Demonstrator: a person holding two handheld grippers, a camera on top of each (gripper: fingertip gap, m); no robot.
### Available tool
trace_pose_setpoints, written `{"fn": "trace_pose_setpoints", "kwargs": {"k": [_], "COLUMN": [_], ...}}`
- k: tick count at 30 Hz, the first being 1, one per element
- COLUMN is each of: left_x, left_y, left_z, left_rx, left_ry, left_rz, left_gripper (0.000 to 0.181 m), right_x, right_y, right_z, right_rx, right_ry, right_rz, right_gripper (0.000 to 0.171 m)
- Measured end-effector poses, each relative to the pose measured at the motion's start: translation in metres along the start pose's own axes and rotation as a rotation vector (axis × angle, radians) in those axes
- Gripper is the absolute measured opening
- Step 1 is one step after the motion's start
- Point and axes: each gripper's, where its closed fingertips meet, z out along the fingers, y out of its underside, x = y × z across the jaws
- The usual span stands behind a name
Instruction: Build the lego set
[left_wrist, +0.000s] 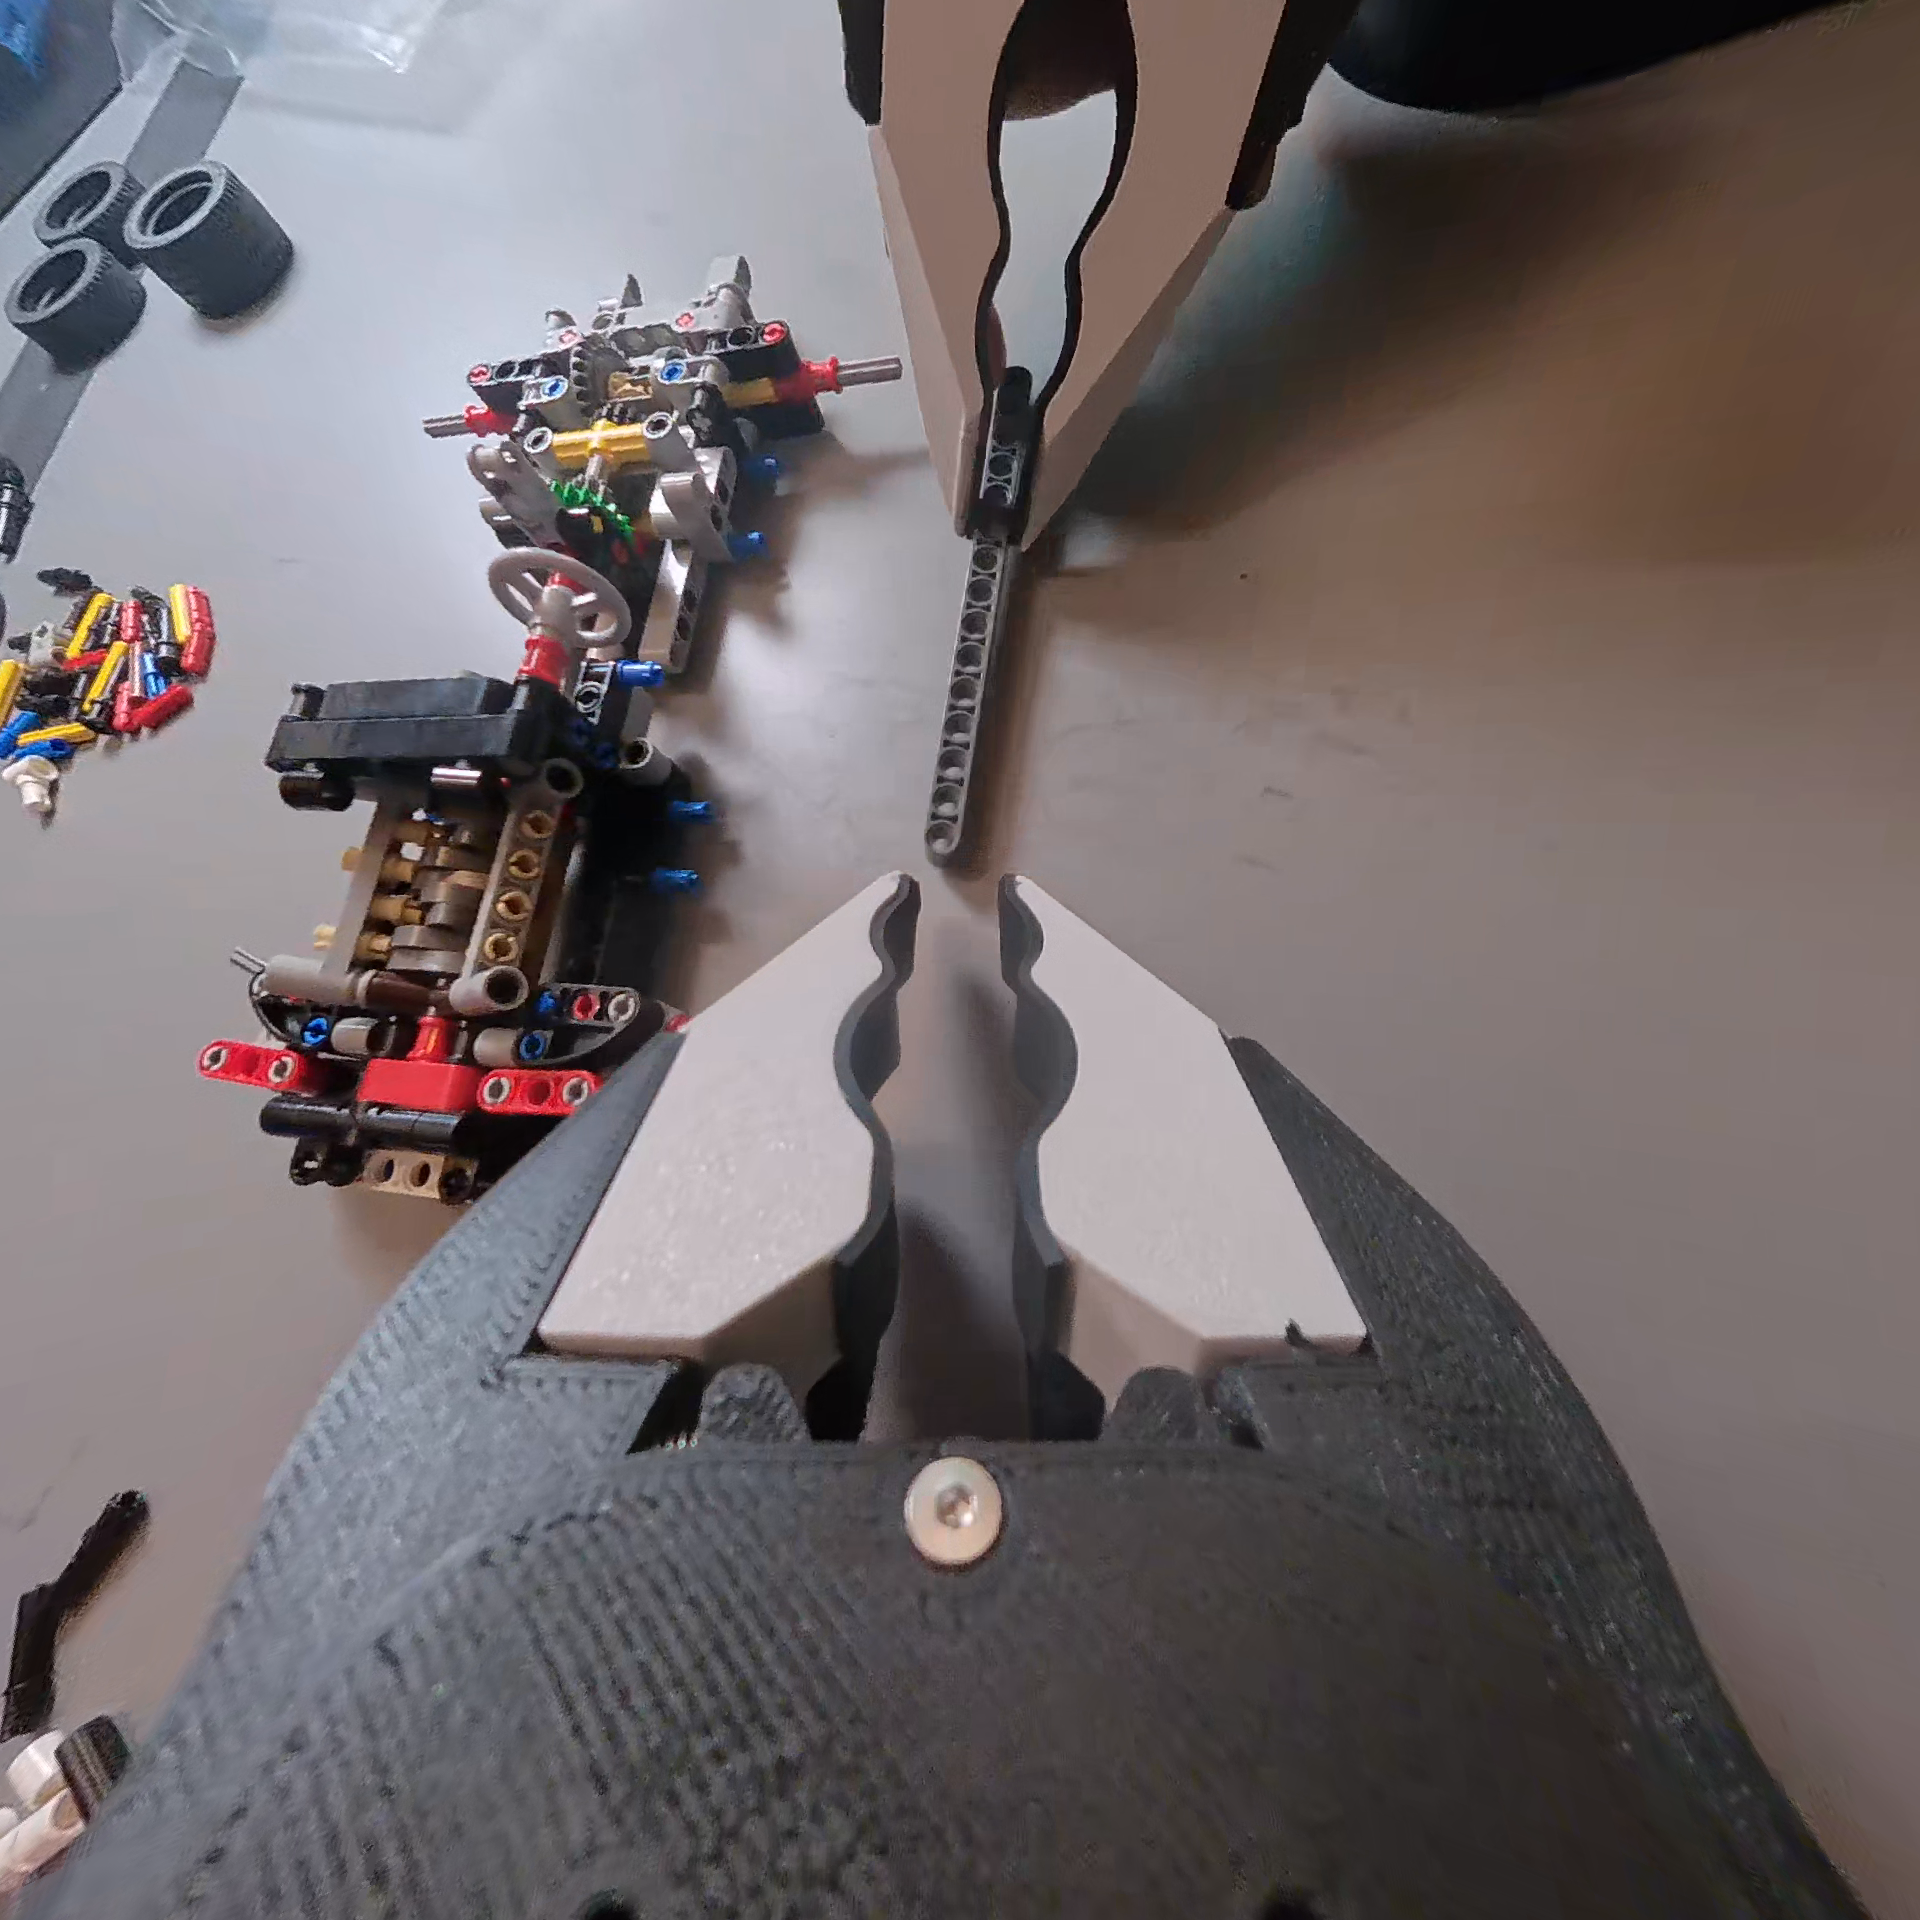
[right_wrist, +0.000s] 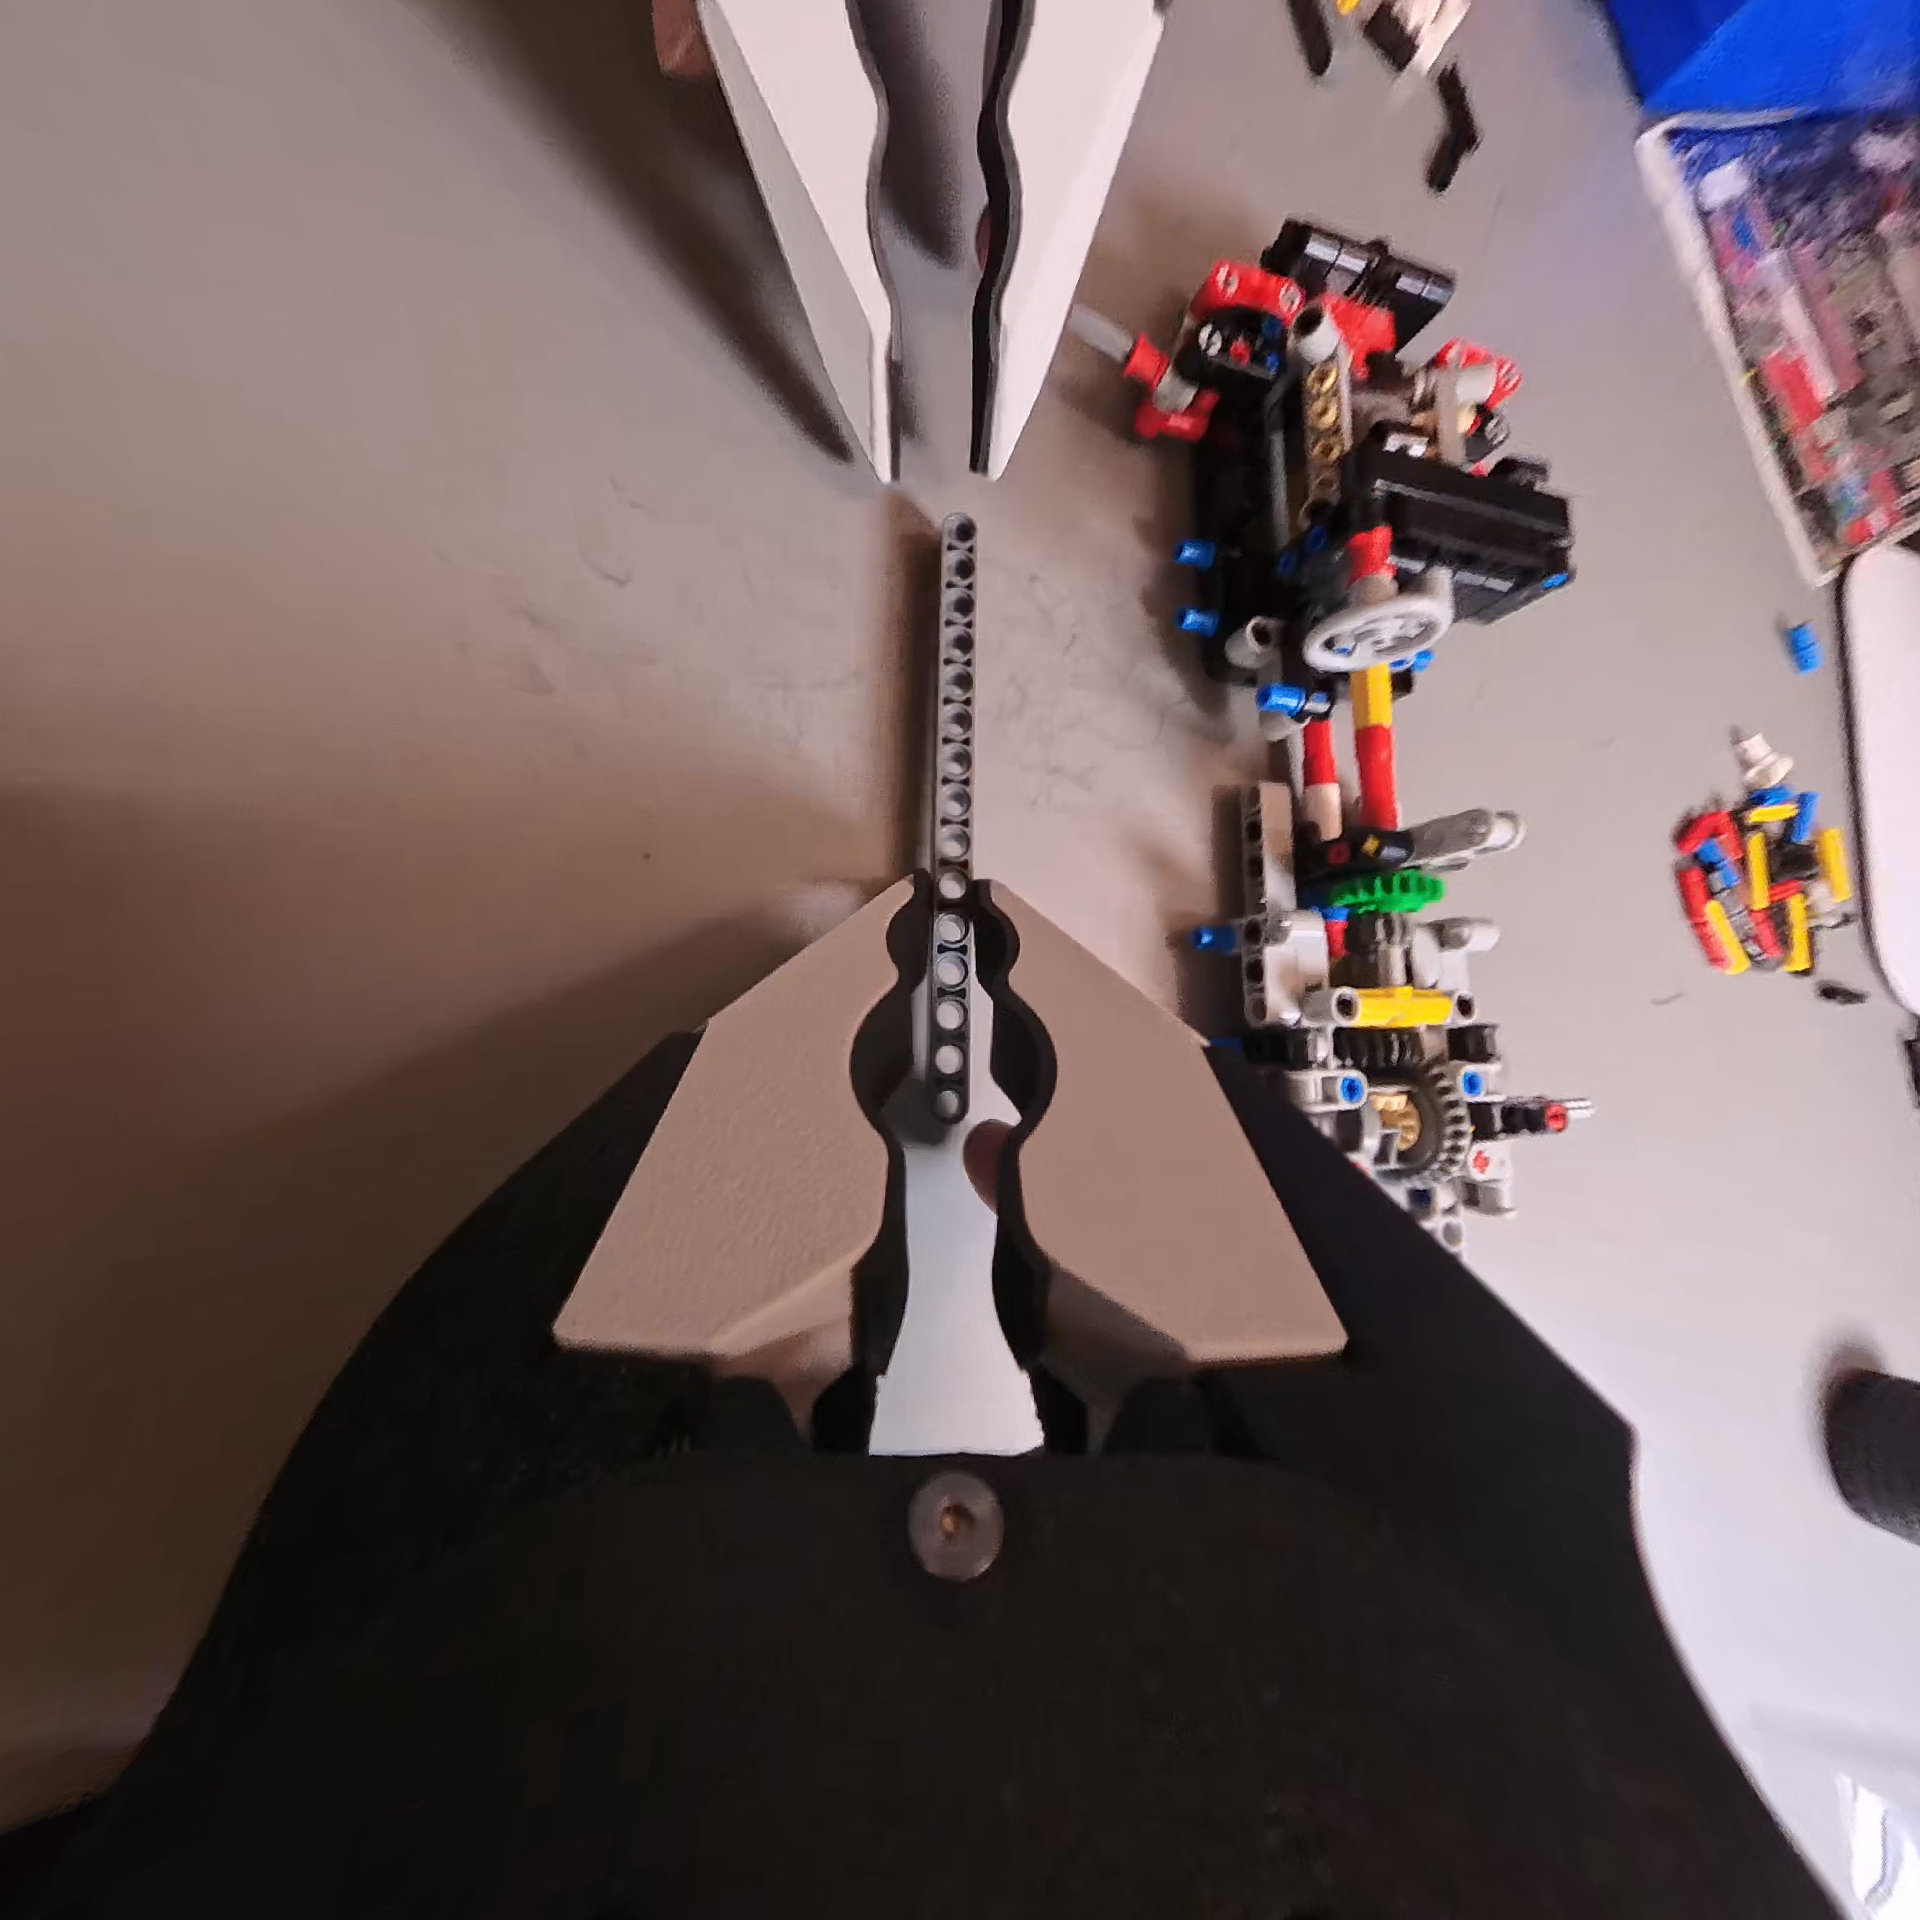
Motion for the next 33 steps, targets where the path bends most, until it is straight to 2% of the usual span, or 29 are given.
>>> {"fn": "trace_pose_setpoints", "kwargs": {"k": [4, 8, 12, 15, 19, 23, 28, 32, 33], "left_x": [-0.019, -0.055, -0.079, -0.089, -0.097, -0.105, -0.108, -0.106, -0.104], "left_y": [-0.003, 0.005, 0.017, 0.029, 0.049, 0.050, 0.052, 0.047, 0.047], "left_z": [-0.014, -0.037, -0.053, -0.057, -0.056, -0.052, -0.043, -0.035, -0.033], "left_rx": [0.054, 0.092, 0.108, 0.070, -0.025, -0.054, -0.150, -0.130, -0.125], "left_ry": [-0.069, -0.196, -0.283, -0.317, -0.324, -0.291, -0.317, -0.318, -0.308], "left_rz": [-0.010, -0.069, -0.102, -0.093, -0.013, 0.115, 0.440, 0.522, 0.520], "left_gripper": [0.016, 0.025, 0.034, 0.042, 0.054, 0.056, 0.046, 0.040, 0.035], "right_x": [0.009, 0.002, -0.003, 0.028, 0.079, 0.090, 0.080, 0.082, 0.082], "right_y": [0.006, 0.011, 0.003, 0.005, 0.052, 0.073, 0.072, 0.070, 0.069], "right_z": [0.001, -0.002, -0.014, -0.035, -0.060, -0.054, -0.039, -0.029, -0.028], "right_rx": [-0.037, -0.024, 0.069, 0.138, 0.045, -0.039, -0.106, -0.102, -0.092], "right_ry": [0.082, 0.026, -0.053, 0.046, 0.259, 0.338, 0.371, 0.432, 0.440], "right_rz": [-0.059, -0.016, 0.044, 0.099, 0.079, -0.126, -0.411, -0.524, -0.525], "right_gripper": [0.005, 0.006, 0.018, 0.022, 0.035, 0.032, 0.029, 0.013, 0.014]}}
